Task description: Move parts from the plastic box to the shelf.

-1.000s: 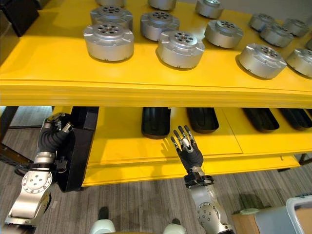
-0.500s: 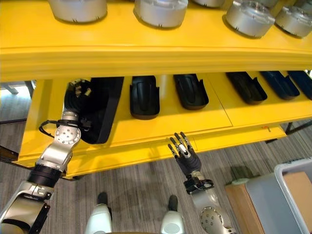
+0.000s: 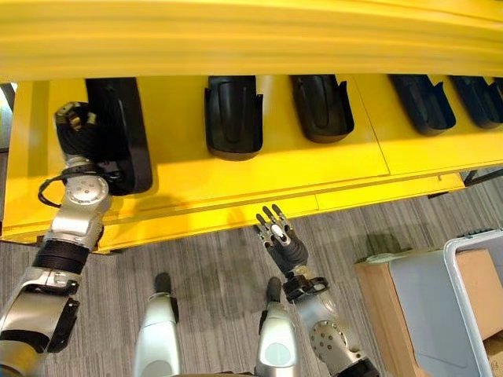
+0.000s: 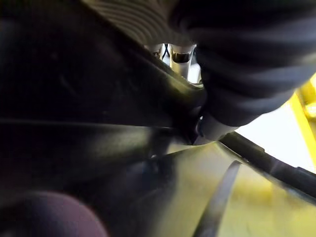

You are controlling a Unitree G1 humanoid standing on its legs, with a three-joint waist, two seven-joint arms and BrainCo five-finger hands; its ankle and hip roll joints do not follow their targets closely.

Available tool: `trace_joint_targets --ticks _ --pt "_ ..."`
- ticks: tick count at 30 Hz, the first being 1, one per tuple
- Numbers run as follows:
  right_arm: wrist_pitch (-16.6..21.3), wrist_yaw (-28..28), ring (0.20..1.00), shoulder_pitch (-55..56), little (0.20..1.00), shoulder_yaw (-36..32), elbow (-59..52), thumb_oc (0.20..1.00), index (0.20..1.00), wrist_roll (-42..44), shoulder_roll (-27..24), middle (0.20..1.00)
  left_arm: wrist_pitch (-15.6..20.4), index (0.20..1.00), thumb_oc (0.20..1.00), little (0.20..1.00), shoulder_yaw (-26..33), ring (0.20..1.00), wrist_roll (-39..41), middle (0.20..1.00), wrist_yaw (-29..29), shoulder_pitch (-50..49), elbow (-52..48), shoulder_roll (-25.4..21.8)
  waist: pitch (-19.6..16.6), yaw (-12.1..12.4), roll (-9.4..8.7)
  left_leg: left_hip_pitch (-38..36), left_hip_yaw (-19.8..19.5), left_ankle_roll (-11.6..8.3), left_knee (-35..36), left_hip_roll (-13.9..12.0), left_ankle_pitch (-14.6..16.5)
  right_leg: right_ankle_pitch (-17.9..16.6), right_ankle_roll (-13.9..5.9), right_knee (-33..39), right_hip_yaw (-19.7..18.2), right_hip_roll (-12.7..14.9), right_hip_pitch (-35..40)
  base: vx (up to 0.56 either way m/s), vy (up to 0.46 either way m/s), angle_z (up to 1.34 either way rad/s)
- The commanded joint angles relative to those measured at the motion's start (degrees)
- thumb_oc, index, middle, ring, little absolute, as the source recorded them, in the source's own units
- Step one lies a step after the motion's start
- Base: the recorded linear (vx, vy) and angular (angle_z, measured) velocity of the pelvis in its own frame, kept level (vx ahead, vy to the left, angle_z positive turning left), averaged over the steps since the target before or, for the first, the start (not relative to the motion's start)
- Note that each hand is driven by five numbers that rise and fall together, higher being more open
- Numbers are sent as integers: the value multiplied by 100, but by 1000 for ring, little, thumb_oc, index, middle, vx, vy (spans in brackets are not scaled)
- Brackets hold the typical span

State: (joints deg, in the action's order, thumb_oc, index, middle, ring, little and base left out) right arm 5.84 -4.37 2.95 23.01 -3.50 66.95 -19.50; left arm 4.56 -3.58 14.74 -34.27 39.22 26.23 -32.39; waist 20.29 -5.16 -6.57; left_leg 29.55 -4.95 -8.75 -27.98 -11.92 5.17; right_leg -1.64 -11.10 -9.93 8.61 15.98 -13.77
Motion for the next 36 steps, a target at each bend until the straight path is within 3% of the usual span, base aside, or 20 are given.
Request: trace_joint_targets --ticks 1,8,14,22,28,36 --pt "93 -134 1000 18 1000 -117 -450 1000 1000 246 -205 1000 316 200 200 200 -7 200 19 200 -151 748 64 -478 -302 93 113 -181 187 -5 423 -103 -351 498 -2 -1013 -242 364 -366 -90 -13 8" --pt "81 -211 1000 -68 1000 -47 -445 1000 1000 329 -324 1000 112 200 200 200 -427 200 -132 200 -126 1391 697 -838 -246 88 128 124 97 -39 182 -92 -300 632 22 -1431 -335 361 -753 -59 4 1" --pt "73 -377 1000 -85 1000 -50 -411 1000 1000 398 -531 1000 -130 200 200 200 -1126 200 -508 200 105 2272 1712 -1364 -248 0 157 469 27 -34 -14 -92 -302 663 30 -1674 -415 342 -1152 -53 6 0" --pt "49 -536 1000 -22 1000 -77 -416 1000 1000 476 -685 1000 -273 200 200 200 -1577 200 -693 200 309 2854 2599 -1666 -261 -22 140 736 -23 -13 -134 -106 -322 709 34 -1877 -467 340 -1436 -11 -2 -1" --pt "56 -592 1000 -32 1000 -74 -432 1000 1000 532 -759 1000 -328 200 200 200 -1706 200 -715 200 431 3005 3097 -1759 -261 -22 119 857 -46 -3 -188 -117 -332 711 46 -1962 -485 333 -1573 0 0 0" --pt "23 -672 1000 36 1000 -53 -437 1000 1000 603 -747 1000 -413 200 200 200 -1485 200 -740 200 395 2769 2984 -1889 -263 38 111 951 -48 -1 -215 -141 -325 735 60 -2062 -509 324 -1729 0 0 0"
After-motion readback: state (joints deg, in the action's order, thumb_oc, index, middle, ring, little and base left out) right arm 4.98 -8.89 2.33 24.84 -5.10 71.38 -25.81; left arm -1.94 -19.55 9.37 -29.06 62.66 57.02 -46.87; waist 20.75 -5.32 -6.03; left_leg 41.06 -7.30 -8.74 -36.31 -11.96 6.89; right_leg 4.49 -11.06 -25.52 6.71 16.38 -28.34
